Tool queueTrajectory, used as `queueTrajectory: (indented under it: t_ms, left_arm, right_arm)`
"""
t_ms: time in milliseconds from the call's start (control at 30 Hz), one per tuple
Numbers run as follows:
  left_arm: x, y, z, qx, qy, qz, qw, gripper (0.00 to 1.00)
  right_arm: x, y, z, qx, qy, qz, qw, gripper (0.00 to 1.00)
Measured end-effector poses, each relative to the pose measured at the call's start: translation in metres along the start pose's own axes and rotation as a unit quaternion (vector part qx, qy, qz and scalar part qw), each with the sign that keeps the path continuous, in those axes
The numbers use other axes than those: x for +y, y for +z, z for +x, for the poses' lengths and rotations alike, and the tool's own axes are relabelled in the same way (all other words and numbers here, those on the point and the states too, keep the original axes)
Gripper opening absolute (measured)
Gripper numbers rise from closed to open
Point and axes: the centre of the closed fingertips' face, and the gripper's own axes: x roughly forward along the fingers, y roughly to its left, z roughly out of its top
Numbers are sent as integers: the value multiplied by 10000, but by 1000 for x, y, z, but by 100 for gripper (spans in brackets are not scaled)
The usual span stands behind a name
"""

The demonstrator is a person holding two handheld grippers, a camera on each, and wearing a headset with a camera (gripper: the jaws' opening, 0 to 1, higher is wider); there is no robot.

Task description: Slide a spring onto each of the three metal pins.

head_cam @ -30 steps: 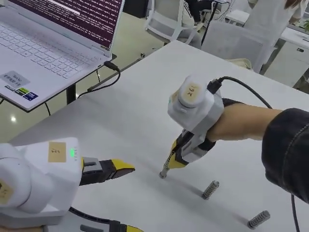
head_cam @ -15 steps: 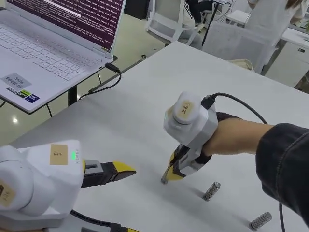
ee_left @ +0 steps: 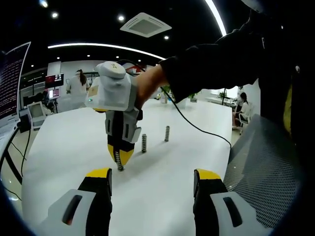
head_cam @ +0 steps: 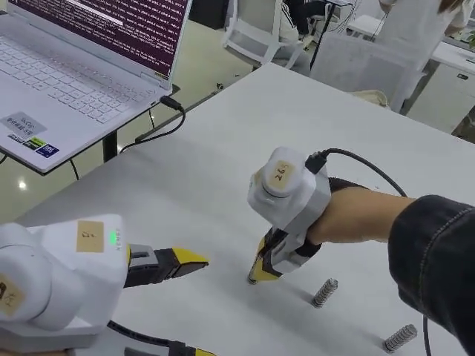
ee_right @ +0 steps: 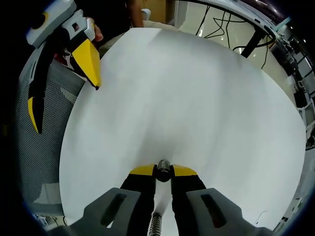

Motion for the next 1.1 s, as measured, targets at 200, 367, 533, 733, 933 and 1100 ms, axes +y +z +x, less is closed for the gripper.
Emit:
queueTrajectory:
  t_ms: [200, 367, 533, 733, 933, 1100]
  left_arm:
    - [-1, 0, 0, 5, -3, -1, 10000, 63]
    - [-1, -1, 0, 26, -12, 5, 10000, 63]
    - [0, -1, 1, 29, -22, 19, 10000, 63]
    - [1, -1, 2, 32, -27, 36, 10000, 64]
    - [3, 1, 2, 42, -16, 57, 10000, 63]
    - [5, 3, 2, 31, 15, 65, 10000, 63]
  right_arm:
    - [2, -1, 1, -46, 9, 44, 10000, 13]
    - [1, -2, -3, -117, -37, 119, 9999, 18]
    - [-1, -3, -8, -267, -121, 251, 9993, 28]
    - [-1, -8, -13, -453, -214, 444, 9978, 39]
    - [-2, -13, -21, -626, -334, 597, 9957, 46]
    - [-3, -15, -31, -853, -450, 753, 9925, 51]
